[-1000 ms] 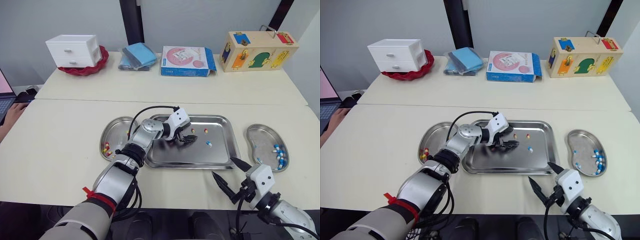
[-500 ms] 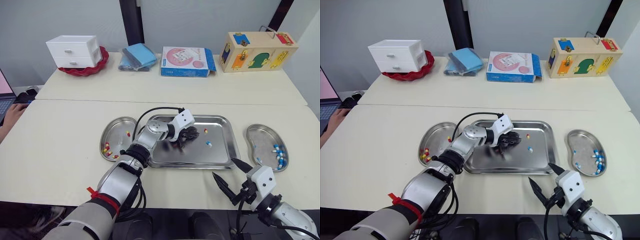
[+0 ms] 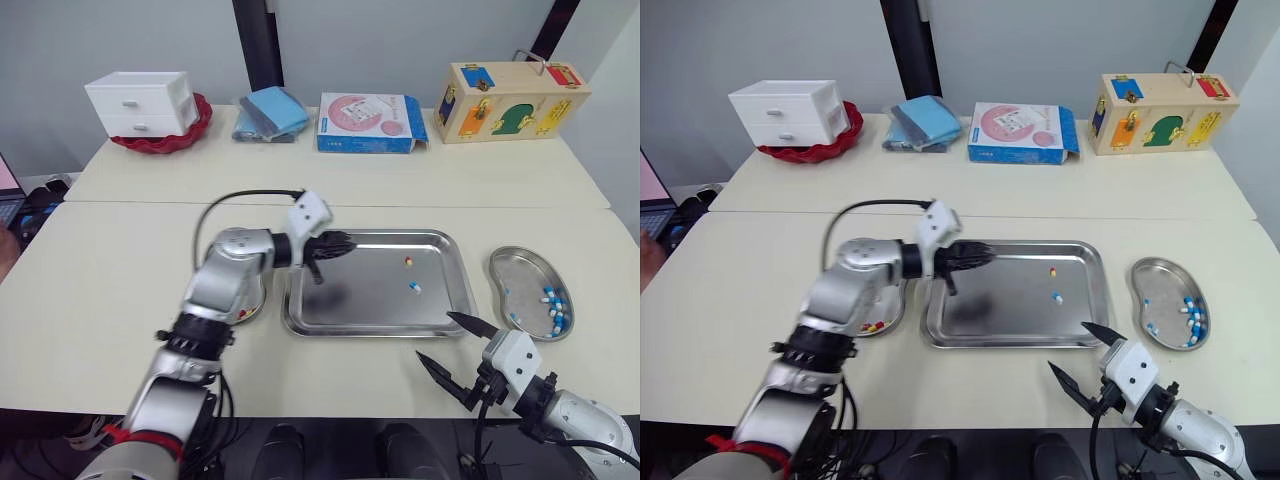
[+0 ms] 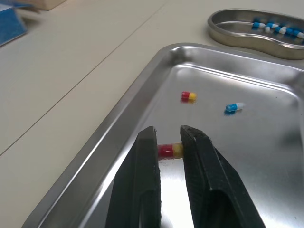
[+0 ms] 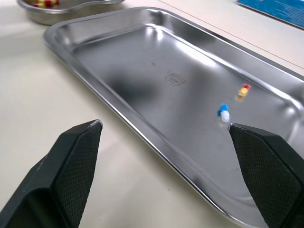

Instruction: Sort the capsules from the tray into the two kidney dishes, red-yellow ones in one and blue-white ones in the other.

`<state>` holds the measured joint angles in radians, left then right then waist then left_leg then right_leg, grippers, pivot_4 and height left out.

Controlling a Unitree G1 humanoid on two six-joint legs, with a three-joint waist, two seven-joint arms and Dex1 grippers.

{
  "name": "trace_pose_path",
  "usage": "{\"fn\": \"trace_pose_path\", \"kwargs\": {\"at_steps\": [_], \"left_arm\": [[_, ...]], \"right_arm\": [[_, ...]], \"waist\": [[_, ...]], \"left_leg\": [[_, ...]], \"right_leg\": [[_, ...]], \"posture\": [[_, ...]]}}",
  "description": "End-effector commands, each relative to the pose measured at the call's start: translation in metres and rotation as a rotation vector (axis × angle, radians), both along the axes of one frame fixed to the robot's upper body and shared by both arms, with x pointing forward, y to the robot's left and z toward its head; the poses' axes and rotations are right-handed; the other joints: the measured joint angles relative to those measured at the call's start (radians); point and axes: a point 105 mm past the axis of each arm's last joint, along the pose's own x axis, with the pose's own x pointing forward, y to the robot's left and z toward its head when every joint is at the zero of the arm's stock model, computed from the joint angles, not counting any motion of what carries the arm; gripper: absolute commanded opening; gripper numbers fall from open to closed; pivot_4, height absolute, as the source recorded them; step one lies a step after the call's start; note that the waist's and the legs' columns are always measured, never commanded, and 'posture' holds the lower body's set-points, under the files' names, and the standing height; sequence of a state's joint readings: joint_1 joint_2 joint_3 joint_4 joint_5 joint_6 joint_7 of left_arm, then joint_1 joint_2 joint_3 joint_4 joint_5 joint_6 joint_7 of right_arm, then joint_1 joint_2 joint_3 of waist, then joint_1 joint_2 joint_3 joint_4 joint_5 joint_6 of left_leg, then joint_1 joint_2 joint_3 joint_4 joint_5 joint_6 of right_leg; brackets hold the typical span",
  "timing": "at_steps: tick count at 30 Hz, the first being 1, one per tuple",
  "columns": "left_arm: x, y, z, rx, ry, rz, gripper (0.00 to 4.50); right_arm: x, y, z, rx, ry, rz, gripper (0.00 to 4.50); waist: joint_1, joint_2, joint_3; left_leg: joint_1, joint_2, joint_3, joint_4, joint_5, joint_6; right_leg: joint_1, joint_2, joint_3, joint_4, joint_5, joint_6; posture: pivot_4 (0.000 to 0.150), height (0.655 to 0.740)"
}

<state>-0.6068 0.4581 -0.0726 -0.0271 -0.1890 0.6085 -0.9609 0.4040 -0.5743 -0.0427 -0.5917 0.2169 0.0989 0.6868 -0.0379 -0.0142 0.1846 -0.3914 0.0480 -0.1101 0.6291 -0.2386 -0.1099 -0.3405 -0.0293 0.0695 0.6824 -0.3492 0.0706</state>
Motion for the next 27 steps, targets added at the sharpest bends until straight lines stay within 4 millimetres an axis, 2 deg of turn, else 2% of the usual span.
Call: {"fn": "trace_pose_path", "kwargs": {"at_steps": [1,2,4,10,17,27], "left_arm": [[-0.015,0.041,0.020,-0.040,-0.008,0.110,0.36],[-0.020,0.060,0.020,-0.032,0.002,0.171,0.36],[-0.029,0.086,0.016,-0.008,0.023,0.254,0.36],[-0.050,0.127,0.009,0.013,0.029,0.435,0.36],[-0.051,0.129,0.005,-0.060,0.019,0.480,0.36],[-0.052,0.135,0.001,-0.058,0.031,0.467,3.61]], "right_arm": [[0.001,0.020,0.012,0.004,-0.052,0.190,4.50],[0.002,0.029,0.015,0.008,-0.059,0.258,4.50],[0.004,0.042,0.021,0.022,-0.068,0.355,4.50],[0.012,0.065,0.033,0.069,-0.083,0.484,4.50],[0.016,0.069,0.032,0.079,-0.076,0.489,4.50],[0.016,0.065,0.030,0.082,-0.065,0.455,4.50]], "waist": [[0.000,0.000,0.000],[-0.005,-0.001,0.000],[-0.012,-0.001,0.001],[0.014,-0.002,0.002],[0.013,-0.003,0.002],[0.007,-0.003,0.002]], "left_leg": [[0.000,0.000,0.000,0.000,0.000,0.000],[0.000,0.000,0.000,0.000,0.000,0.000],[0.002,0.000,0.001,0.000,0.000,0.000],[0.000,0.000,-0.001,0.001,0.000,0.000],[0.000,0.000,-0.001,0.001,0.000,0.000],[0.000,0.000,-0.001,0.000,0.000,0.000]], "right_leg": [[0.000,0.000,0.000,0.000,0.000,0.000],[0.000,0.000,0.000,0.000,0.000,0.000],[0.001,0.000,0.001,0.000,0.000,0.000],[0.001,-0.001,-0.001,-0.001,0.000,0.000],[0.001,-0.001,-0.002,0.000,0.000,0.000],[0.000,0.000,-0.002,0.000,0.000,0.000]], "posture": [[0.150,0.7400],[0.150,0.7400],[0.150,0.7400],[0.150,0.7400],[0.150,0.7400],[0.150,0.7400]]}}
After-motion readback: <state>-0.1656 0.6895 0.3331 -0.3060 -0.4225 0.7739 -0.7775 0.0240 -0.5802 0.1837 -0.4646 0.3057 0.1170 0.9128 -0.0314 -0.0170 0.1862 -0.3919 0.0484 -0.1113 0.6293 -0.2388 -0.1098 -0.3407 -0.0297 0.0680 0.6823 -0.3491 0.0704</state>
